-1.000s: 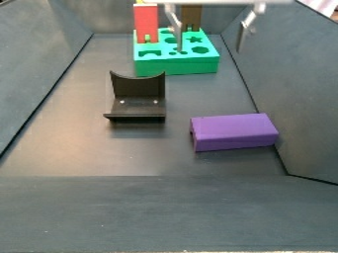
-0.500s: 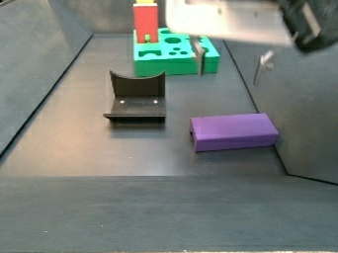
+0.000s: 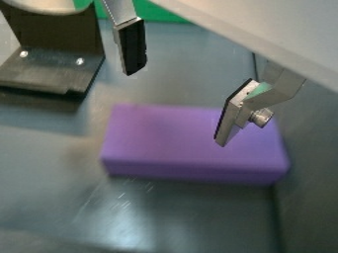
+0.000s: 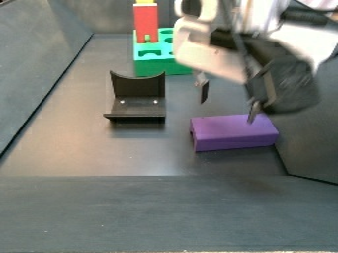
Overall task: Pick up the arch object. Move up. Place the arch object on the fixture. Regrasp the arch object. Rotate the arch object. Move to above the board. Insert the arch object.
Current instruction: Pick up the arch object.
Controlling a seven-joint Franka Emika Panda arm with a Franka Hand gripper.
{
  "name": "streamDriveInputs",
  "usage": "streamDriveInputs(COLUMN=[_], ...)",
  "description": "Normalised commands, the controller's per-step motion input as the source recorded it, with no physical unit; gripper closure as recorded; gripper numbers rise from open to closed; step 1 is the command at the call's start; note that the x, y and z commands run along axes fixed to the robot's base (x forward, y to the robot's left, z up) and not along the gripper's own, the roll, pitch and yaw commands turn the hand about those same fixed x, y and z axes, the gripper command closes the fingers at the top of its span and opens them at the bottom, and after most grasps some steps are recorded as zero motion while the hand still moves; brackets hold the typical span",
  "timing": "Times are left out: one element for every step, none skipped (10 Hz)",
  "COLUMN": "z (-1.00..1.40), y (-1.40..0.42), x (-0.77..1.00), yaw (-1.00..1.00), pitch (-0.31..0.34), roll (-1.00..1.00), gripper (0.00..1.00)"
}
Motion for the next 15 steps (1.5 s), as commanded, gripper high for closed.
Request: streamDriveInputs(z=[-0.27,-0.31,-0.25,-0.17,-0.15,-0.13,-0.14,-0.15,-0.31,-0.29,-0.25,-0.25,-0.21,-0.12,-0.1], y=[0.2,0.0,0.0,-0.03,-0.03,-0.03,-0.03,-0.03,-0.03,0.03,0.0,0.0,0.0,-0.04,0.0], x=[0.27,0.09,0.0,0.0,0.0,-0.03,-0.04,-0.05,-0.09,0.0,-0.04,0.0,0.0,0.0,-0.25], yaw=[-0.75,-0.93,-0.9,-0.87,-0.85,-0.79,-0.79,-0.8,-0.79,-0.62,-0.41,-0.08,-0.13,-0.45,-0.73], pitch=[-0.08,-0.146,-0.221,-0.284,-0.296,-0.33,-0.334,-0.333,-0.24,-0.123,-0.119,-0.037,-0.019,-0.029,-0.137], roll=[-0.11,-0.17,-0.21,-0.26,-0.28,-0.34,-0.34,-0.33,-0.31,-0.29,-0.17,-0.01,-0.01,-0.12,-0.23], gripper=[0.0,0.0,0.0,0.0,0.0,0.0,0.0,0.0,0.0,0.0,0.0,0.0,0.0,0.0,0.0])
